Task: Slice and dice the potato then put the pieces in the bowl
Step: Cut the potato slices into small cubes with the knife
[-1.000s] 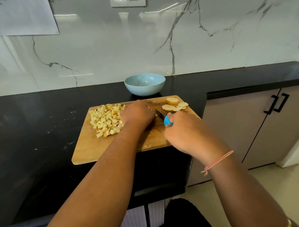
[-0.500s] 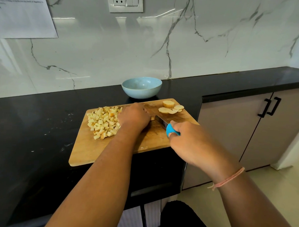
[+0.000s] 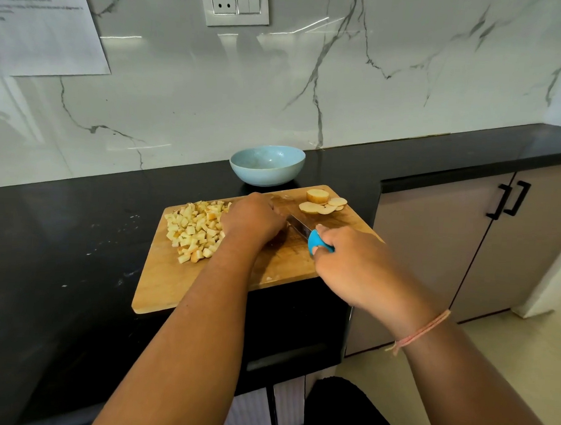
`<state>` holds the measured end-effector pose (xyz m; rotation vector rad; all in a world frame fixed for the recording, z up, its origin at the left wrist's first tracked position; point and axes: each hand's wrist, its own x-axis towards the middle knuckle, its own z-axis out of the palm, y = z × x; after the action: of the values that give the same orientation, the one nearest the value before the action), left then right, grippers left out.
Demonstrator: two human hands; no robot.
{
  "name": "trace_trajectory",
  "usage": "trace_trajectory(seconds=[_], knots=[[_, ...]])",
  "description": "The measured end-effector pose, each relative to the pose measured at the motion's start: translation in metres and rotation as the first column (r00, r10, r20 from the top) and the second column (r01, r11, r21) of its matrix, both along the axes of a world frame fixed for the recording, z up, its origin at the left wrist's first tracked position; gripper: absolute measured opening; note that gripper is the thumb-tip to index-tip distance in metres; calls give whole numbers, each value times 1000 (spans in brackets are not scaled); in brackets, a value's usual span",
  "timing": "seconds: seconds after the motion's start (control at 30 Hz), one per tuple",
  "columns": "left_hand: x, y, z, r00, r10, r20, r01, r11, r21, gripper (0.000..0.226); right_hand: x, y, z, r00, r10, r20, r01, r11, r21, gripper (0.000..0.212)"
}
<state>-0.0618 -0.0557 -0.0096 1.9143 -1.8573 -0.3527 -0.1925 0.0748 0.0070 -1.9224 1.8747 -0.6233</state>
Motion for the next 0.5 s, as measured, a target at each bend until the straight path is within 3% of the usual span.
trace_trajectory(seconds=[0.23,0.5], knots=[[1,1,2,1000,-10,-22,11,999,43,25,12,-6,2,999,-36,-11,37,999,40,43],[-2,7,2,999,39,35,-38,999,-31,26,13,5,11,996,9,-88,-5,999,47,41]])
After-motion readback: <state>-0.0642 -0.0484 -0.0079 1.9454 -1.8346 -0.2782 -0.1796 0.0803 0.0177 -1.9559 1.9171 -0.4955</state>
